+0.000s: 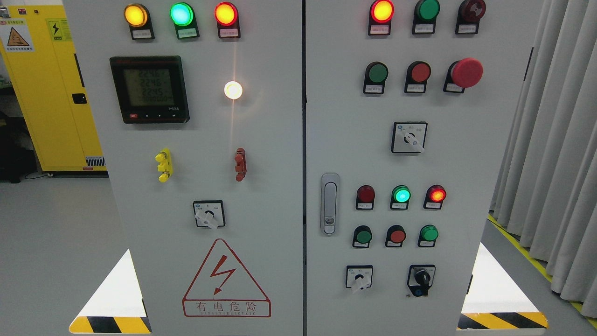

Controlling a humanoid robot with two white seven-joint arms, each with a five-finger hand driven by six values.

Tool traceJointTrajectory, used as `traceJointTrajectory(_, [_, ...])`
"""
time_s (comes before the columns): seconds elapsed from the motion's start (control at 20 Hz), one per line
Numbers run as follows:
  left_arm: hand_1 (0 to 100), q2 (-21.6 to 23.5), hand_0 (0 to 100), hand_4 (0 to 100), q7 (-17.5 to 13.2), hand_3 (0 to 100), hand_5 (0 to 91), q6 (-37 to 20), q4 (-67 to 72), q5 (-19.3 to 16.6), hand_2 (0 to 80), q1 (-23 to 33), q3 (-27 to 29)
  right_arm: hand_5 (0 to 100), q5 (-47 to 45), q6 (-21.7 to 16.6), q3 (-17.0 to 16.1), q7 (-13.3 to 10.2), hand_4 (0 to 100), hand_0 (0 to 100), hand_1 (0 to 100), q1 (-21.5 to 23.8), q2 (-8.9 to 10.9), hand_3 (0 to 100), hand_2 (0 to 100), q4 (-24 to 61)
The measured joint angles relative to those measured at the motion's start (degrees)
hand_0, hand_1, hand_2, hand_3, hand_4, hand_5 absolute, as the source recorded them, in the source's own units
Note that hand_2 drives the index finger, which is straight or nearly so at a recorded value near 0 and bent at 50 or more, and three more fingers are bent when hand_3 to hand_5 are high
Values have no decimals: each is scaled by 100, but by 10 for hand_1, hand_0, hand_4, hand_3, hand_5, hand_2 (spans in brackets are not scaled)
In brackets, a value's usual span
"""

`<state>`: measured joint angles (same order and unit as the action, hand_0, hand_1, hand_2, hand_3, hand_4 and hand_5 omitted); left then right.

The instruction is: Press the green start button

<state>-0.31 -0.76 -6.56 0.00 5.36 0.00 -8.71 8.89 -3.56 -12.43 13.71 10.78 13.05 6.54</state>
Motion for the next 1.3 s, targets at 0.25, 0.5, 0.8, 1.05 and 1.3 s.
traceJointTrajectory(0.25, [556,11,120,0,0,0,0,-1,0,0,0,0,0,0,19,-354,27,23,0,236,446,-63,-46,0,0,284])
traceJointTrajectory(0.5, [556,-52,120,0,-2,0,0,-1,0,0,0,0,0,0,51,-463,48,15,0,232,458,-20,-154,13,0,1051])
traceJointTrajectory(0.8, [556,-144,120,0,-3,0,0,-1,-1,0,0,0,1,0,84,-762,172,387,38,232,466,150,-265,99,0,2480])
traceJointTrajectory(1.05, [556,-253,120,0,-2,0,0,-1,0,0,0,0,1,0,143,-1552,414,542,94,221,474,220,-320,151,0,3590])
traceJointTrajectory(1.3, [556,-369,120,0,-2,0,0,-1,0,-1,0,0,-2,114,314,-1799,628,596,267,208,489,260,-356,264,0,4768])
